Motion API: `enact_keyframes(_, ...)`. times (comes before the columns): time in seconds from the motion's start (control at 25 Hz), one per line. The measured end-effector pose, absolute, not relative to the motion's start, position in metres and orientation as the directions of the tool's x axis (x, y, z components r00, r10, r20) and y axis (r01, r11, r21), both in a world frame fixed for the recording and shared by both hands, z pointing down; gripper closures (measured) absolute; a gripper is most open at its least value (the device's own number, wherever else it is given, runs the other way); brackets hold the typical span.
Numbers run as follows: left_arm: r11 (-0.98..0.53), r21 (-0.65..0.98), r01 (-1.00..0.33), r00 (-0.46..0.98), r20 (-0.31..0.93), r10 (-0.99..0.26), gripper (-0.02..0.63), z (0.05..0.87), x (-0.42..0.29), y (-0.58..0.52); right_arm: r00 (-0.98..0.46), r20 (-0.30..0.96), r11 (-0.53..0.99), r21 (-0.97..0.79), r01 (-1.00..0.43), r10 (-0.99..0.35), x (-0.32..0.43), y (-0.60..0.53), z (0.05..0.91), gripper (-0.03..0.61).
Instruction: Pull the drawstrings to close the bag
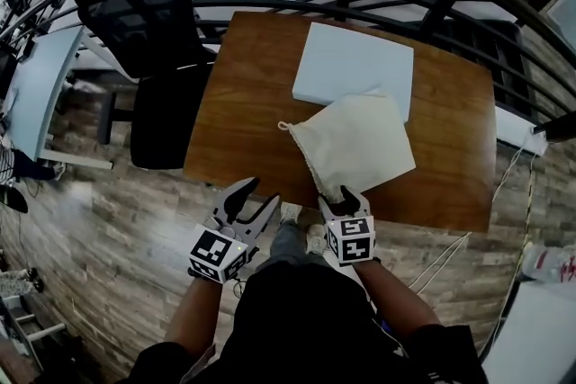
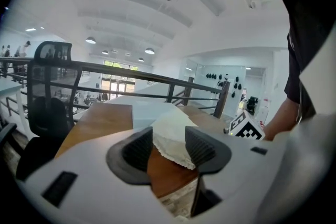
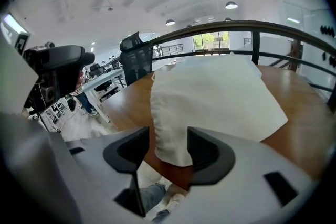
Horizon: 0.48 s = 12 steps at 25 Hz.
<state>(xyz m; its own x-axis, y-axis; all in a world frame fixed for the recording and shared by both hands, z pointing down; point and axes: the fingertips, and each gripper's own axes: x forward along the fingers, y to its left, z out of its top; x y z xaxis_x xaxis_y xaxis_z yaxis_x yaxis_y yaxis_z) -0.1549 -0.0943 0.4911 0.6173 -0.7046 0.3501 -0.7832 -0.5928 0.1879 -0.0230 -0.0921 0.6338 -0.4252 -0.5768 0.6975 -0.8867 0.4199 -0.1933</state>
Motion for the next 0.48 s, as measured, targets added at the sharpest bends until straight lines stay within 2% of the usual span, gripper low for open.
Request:
enact_keyframes(0.08,-0.612,0.181,-0.770,0.630,0.370,-0.683,0.414,0.498,-0.155,-0.103,-0.418,0.708,0.413,-0.193,-0.890,-0.569,-0.026,-0.094,0.640,0.362)
enact_keyframes(0.28,-0.692,0.138,-0.709,0.676,0.412,-0.611,0.414,0.515,-0.142,-0.121,-0.391,0.730,0.386,-0.188,-0.903,-0.561,-0.017,-0.094,0.642,0.474)
enact_keyframes(0.48,-0.814,0.037,-0.579,0.733,0.460,-0.500,0.403,0.533,-0.115,-0.144,-0.366,0.738,0.368,-0.171,-0.914,-0.566,0.000,-0.092,0.630,0.502)
